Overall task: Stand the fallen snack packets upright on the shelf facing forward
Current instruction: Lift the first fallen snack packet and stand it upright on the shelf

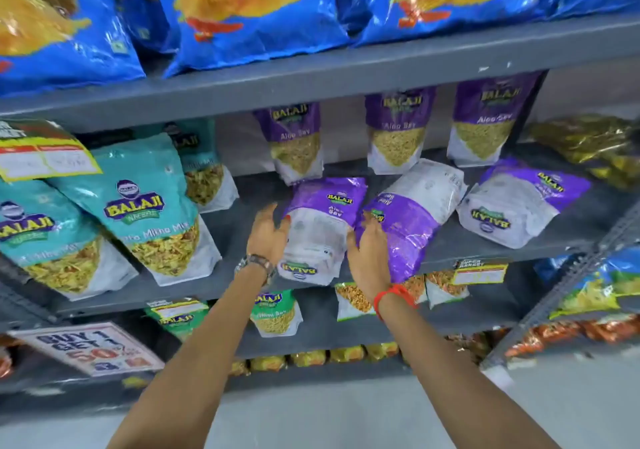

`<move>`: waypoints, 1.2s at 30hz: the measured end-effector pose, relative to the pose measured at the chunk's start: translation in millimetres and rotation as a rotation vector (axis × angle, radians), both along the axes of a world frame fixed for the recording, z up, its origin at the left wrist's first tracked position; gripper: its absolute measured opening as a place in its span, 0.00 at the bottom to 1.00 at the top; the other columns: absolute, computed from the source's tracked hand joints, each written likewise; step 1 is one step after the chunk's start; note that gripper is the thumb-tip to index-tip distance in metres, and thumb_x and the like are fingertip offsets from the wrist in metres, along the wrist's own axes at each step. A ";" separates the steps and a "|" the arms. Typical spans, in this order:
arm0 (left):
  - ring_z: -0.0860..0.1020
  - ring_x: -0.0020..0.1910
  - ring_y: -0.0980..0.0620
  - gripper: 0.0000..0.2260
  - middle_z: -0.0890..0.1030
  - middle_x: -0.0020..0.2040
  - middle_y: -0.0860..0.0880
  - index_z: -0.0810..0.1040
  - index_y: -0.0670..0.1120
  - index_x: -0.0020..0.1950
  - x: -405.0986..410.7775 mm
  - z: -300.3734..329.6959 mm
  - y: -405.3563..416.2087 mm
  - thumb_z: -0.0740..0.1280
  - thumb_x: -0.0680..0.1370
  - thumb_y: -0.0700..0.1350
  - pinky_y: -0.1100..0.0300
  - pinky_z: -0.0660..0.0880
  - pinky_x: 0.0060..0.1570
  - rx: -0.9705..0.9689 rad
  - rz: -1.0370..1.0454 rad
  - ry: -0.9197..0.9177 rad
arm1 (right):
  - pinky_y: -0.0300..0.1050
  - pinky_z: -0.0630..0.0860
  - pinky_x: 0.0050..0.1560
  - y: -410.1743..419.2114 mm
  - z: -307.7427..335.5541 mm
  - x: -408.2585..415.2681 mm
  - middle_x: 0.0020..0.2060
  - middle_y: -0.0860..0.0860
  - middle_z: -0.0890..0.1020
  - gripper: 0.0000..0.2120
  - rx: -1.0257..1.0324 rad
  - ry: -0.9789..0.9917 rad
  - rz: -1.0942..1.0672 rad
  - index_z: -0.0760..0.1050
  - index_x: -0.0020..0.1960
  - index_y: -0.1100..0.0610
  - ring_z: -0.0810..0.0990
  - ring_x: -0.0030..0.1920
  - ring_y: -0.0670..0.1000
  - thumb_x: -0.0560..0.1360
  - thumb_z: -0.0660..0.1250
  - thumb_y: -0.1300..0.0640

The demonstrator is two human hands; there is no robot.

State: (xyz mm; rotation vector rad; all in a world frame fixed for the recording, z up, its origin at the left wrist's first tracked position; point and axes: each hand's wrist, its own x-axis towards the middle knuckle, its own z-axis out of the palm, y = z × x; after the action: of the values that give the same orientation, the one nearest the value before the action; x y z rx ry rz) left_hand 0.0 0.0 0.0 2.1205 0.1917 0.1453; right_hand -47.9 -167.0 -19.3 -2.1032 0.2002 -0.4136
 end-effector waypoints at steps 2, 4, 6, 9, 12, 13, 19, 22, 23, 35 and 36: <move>0.72 0.63 0.43 0.17 0.71 0.66 0.36 0.69 0.34 0.64 16.9 0.1 8.6 0.60 0.76 0.38 0.56 0.68 0.61 -0.111 0.061 0.170 | 0.52 0.70 0.49 3.8 -2.6 12.1 0.52 0.68 0.80 0.13 0.057 0.125 -0.052 0.70 0.58 0.68 0.78 0.54 0.66 0.76 0.60 0.62; 0.73 0.53 0.50 0.15 0.77 0.56 0.37 0.72 0.33 0.61 29.8 -1.8 19.8 0.61 0.76 0.38 0.64 0.72 0.47 -0.167 0.122 0.305 | 0.54 0.72 0.51 3.1 -7.4 22.6 0.53 0.70 0.80 0.13 0.118 0.270 -0.097 0.72 0.56 0.69 0.77 0.55 0.68 0.76 0.61 0.61; 0.70 0.47 0.53 0.14 0.74 0.46 0.42 0.75 0.30 0.57 34.7 -3.7 24.8 0.61 0.75 0.37 0.65 0.69 0.40 -0.187 0.138 0.376 | 0.54 0.72 0.54 2.4 -13.0 28.7 0.53 0.70 0.80 0.14 0.158 0.364 -0.105 0.76 0.53 0.69 0.77 0.56 0.67 0.75 0.63 0.59; 0.76 0.34 0.52 0.07 0.75 0.32 0.42 0.75 0.35 0.36 43.5 -9.8 28.7 0.63 0.74 0.34 0.60 0.70 0.28 -0.293 0.180 0.403 | 0.53 0.75 0.54 2.7 -16.2 37.7 0.49 0.69 0.82 0.13 0.220 0.415 -0.119 0.80 0.47 0.68 0.79 0.54 0.66 0.73 0.66 0.58; 0.73 0.19 0.50 0.13 0.75 0.21 0.45 0.70 0.42 0.30 45.2 -11.6 30.1 0.63 0.74 0.33 0.63 0.71 0.19 -0.509 0.207 0.462 | 0.59 0.78 0.56 4.3 -22.9 47.1 0.48 0.68 0.83 0.11 0.340 0.443 -0.161 0.80 0.46 0.67 0.81 0.52 0.66 0.72 0.67 0.58; 0.72 0.23 0.49 0.13 0.74 0.24 0.45 0.69 0.41 0.30 46.0 -11.9 28.8 0.63 0.74 0.33 0.60 0.72 0.24 -0.525 0.203 0.475 | 0.61 0.78 0.55 4.7 -25.1 50.0 0.48 0.68 0.83 0.11 0.376 0.448 -0.168 0.80 0.45 0.67 0.81 0.51 0.67 0.72 0.67 0.59; 0.67 0.32 0.47 0.10 0.70 0.32 0.46 0.70 0.43 0.32 52.4 -25.2 26.6 0.66 0.71 0.34 0.58 0.67 0.33 -0.517 0.266 0.374 | 0.63 0.79 0.53 2.5 -30.5 58.6 0.48 0.65 0.83 0.06 0.456 0.464 -0.197 0.78 0.34 0.60 0.81 0.50 0.66 0.70 0.67 0.63; 0.67 0.29 0.49 0.08 0.71 0.31 0.45 0.73 0.42 0.31 52.9 -28.7 33.1 0.67 0.69 0.34 0.58 0.66 0.33 -0.489 0.306 0.299 | 0.62 0.79 0.54 4.6 -25.2 60.0 0.48 0.64 0.84 0.05 0.474 0.430 -0.181 0.82 0.39 0.59 0.81 0.51 0.65 0.71 0.67 0.61; 0.67 0.28 0.49 0.10 0.72 0.31 0.44 0.72 0.43 0.29 53.0 -28.2 35.9 0.67 0.69 0.34 0.58 0.66 0.32 -0.486 0.323 0.288 | 0.61 0.79 0.54 5.5 -22.0 61.6 0.47 0.63 0.84 0.06 0.462 0.404 -0.170 0.82 0.43 0.60 0.81 0.51 0.64 0.71 0.67 0.60; 0.75 0.39 0.43 0.07 0.78 0.39 0.43 0.78 0.34 0.45 63.1 -12.1 48.9 0.61 0.72 0.29 0.58 0.78 0.36 -0.730 0.414 -0.001 | 0.55 0.76 0.54 22.9 6.0 88.4 0.50 0.65 0.83 0.10 0.223 0.141 -0.016 0.80 0.49 0.66 0.80 0.52 0.64 0.75 0.62 0.64; 0.76 0.39 0.44 0.07 0.77 0.38 0.44 0.78 0.36 0.44 61.3 -13.1 47.4 0.61 0.73 0.29 0.63 0.77 0.33 -0.715 0.394 0.006 | 0.52 0.75 0.52 22.1 2.0 88.0 0.51 0.65 0.83 0.10 0.226 0.164 0.000 0.79 0.50 0.66 0.80 0.52 0.63 0.75 0.61 0.65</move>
State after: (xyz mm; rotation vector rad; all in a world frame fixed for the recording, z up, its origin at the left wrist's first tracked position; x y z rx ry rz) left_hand 61.3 47.4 -13.1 1.3548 0.5740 0.2583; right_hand 40.0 -144.9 -17.2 -1.9135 0.3277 -0.2079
